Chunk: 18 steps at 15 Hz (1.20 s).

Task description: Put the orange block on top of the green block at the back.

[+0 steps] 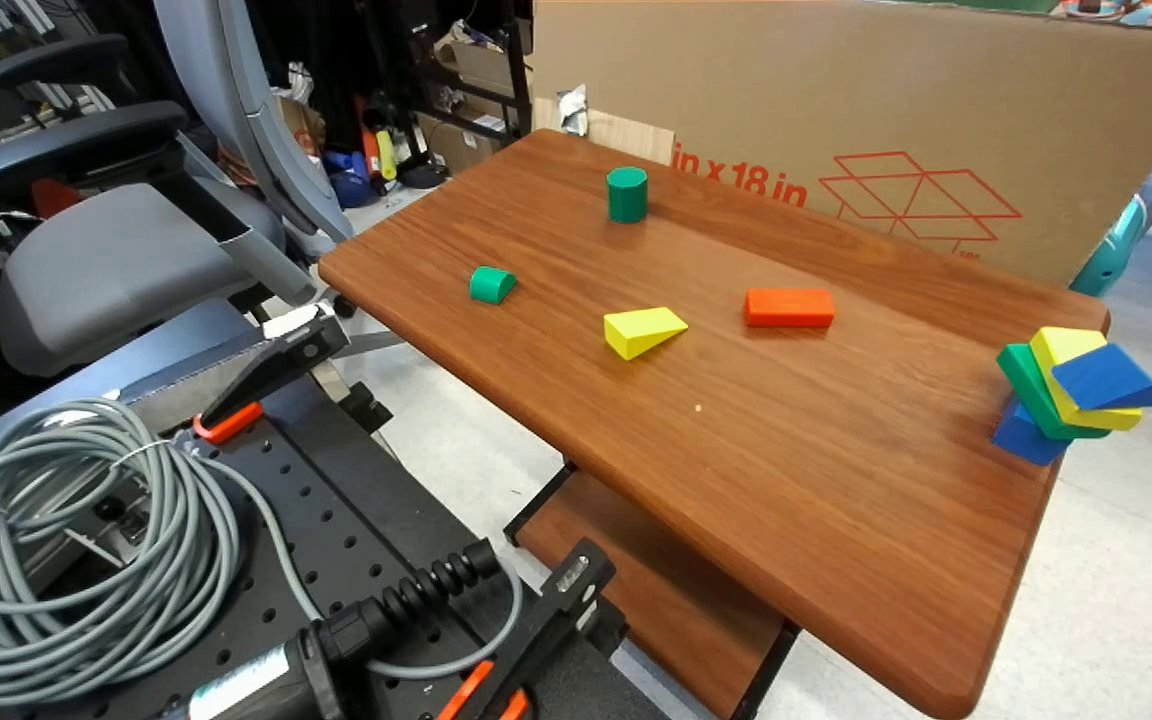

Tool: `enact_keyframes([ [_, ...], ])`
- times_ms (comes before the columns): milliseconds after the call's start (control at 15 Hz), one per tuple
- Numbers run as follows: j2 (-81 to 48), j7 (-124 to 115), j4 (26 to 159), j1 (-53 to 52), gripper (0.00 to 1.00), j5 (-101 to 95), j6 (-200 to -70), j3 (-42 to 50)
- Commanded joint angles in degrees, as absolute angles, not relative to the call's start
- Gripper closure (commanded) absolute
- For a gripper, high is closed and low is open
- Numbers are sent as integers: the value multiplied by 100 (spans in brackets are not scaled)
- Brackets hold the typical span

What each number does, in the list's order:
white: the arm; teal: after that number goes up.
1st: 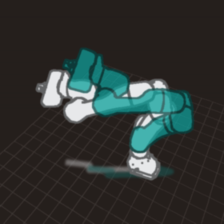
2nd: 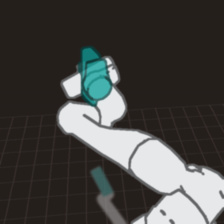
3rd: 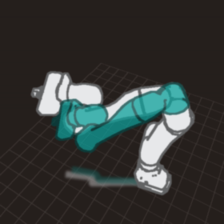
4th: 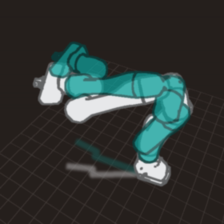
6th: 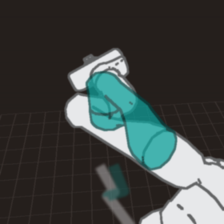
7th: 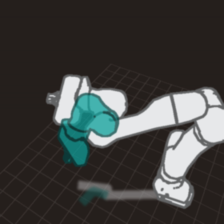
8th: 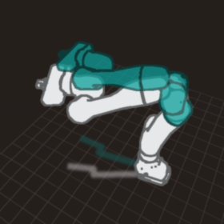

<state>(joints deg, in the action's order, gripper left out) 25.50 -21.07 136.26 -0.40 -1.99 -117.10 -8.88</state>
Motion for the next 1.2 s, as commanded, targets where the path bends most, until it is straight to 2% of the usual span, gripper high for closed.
enact_keyframes([
  [0,1944,-2287,13553,126,0,214,-12507,-529],
  [533,367,-2969,13142,553,0,237,-13916,-26],
  [1133,-1665,-3978,11716,396,0,248,-14074,405],
])
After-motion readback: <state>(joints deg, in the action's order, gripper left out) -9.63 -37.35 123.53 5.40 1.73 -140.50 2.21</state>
